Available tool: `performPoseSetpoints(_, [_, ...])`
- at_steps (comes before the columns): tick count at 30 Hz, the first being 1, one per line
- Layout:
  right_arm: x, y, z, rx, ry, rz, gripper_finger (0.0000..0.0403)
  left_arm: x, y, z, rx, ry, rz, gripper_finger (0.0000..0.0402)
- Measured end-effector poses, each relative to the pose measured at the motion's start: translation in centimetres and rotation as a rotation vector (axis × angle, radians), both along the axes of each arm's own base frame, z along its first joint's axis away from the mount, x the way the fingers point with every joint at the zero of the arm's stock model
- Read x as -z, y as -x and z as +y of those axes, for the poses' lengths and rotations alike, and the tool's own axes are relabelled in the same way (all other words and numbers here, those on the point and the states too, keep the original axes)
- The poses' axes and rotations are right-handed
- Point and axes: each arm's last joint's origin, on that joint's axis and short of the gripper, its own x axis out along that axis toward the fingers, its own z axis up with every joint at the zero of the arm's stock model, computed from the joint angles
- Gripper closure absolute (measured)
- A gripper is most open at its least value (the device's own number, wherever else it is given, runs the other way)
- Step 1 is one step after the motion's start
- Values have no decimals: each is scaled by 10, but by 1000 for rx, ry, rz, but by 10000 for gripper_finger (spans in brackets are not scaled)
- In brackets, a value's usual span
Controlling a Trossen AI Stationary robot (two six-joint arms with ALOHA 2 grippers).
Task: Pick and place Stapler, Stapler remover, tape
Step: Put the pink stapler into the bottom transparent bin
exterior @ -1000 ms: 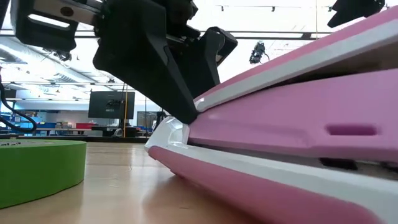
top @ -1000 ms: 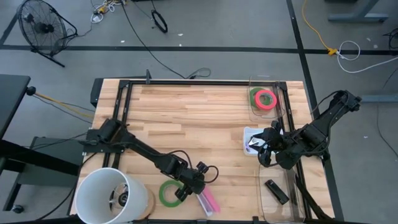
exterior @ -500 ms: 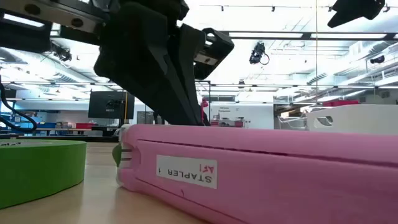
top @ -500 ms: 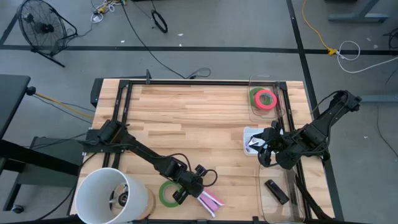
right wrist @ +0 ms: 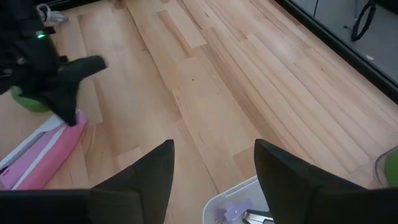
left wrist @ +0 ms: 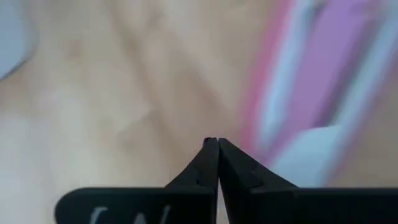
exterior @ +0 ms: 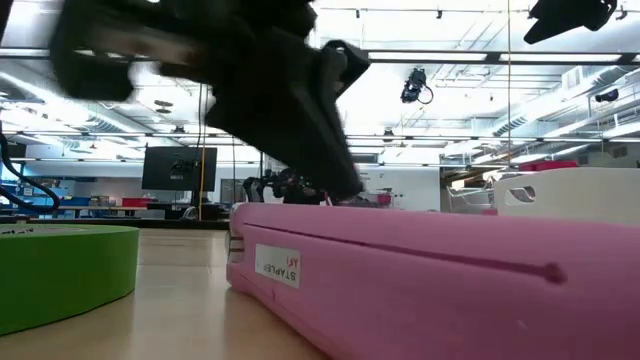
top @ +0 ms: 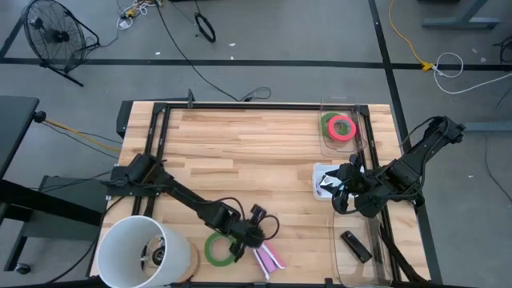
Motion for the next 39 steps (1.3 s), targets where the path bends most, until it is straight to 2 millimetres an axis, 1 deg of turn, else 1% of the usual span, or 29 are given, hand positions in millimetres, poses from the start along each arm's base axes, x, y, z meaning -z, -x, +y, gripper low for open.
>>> performPoseSetpoints(2, [0,0,0,0,0,1,183,0,-3,8,-56,3,2,390])
performPoseSetpoints(3, [0,0,0,0,1,2,183,1,-4,10,-51,44,20,391])
performPoseSetpoints(5, [1,-1,1,0,2,3,183,-4,-4,11,27,151,63,392])
performPoseSetpoints(7, [1,-1,1,0,6,7,183,-13,-1,6,127,250,79,393])
performPoseSetpoints(8, [2,-2,2,0,9,11,183,-20,3,3,149,277,87,393])
performPoseSetpoints(11, [4,-4,3,0,25,18,183,-36,11,-1,124,332,93,389])
performPoseSetpoints(13, [6,-5,4,7,43,20,183,-39,14,-3,121,330,91,376])
performPoseSetpoints(16, [8,-8,6,9,54,26,183,-35,18,-8,115,281,108,342])
performPoseSetpoints(20, [11,-11,8,9,65,39,183,-26,28,-13,85,196,152,269])
performPoseSetpoints(24, [13,-12,10,9,73,49,183,-30,25,-17,78,218,94,191])
performPoseSetpoints(26, [13,-13,10,7,76,51,183,-31,24,-19,84,219,70,159])
performPoseSetpoints(28, [13,-13,10,7,77,52,183,-27,24,-22,94,201,64,134])
performPoseSetpoints(30, [13,-13,10,7,77,52,183,-21,26,-23,86,167,86,119])
performPoseSetpoints(32, [13,-13,10,7,77,52,183,-15,23,-27,85,171,74,110])
performPoseSetpoints(35, [13,-13,10,7,77,52,183,-2,19,-29,81,161,85,106])
performPoseSetpoints(39, [13,-13,10,7,75,49,183,5,17,-29,68,147,80,106])
